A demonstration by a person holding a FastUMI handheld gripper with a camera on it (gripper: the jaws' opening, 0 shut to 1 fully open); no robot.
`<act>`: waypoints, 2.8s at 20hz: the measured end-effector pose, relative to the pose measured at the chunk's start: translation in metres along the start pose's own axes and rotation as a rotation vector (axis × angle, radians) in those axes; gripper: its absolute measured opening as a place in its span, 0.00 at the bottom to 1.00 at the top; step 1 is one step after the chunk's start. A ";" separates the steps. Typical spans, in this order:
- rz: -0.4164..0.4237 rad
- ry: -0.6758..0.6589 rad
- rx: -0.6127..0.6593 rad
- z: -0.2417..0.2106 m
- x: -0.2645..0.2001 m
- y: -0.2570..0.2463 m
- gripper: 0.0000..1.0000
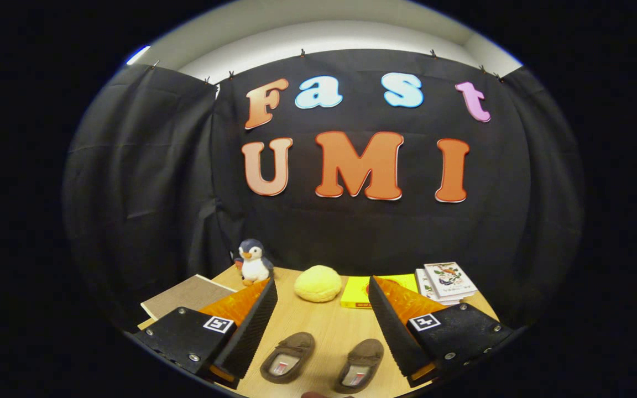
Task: Open the storage box then place both shoes into the box .Put the left shoe in first, then the right shoe, with the right side of both shoes facing outward in a uniform manner.
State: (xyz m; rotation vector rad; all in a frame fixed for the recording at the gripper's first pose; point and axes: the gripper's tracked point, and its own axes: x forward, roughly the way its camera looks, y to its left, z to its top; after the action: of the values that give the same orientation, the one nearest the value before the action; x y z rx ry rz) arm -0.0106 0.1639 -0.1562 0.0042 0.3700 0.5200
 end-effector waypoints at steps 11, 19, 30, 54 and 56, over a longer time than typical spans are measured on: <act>0.334 0.308 0.080 -0.105 0.031 0.106 0.99; 0.582 0.590 0.410 -0.172 0.039 0.188 0.97; 0.675 0.753 0.681 -0.205 0.055 0.237 0.95; 0.776 0.651 1.081 -0.108 0.043 0.237 0.60; 0.791 0.632 1.049 -0.096 0.044 0.244 0.60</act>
State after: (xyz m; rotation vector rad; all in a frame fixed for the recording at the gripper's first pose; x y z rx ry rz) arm -0.1266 0.3895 -0.2372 1.0567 1.2515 1.0526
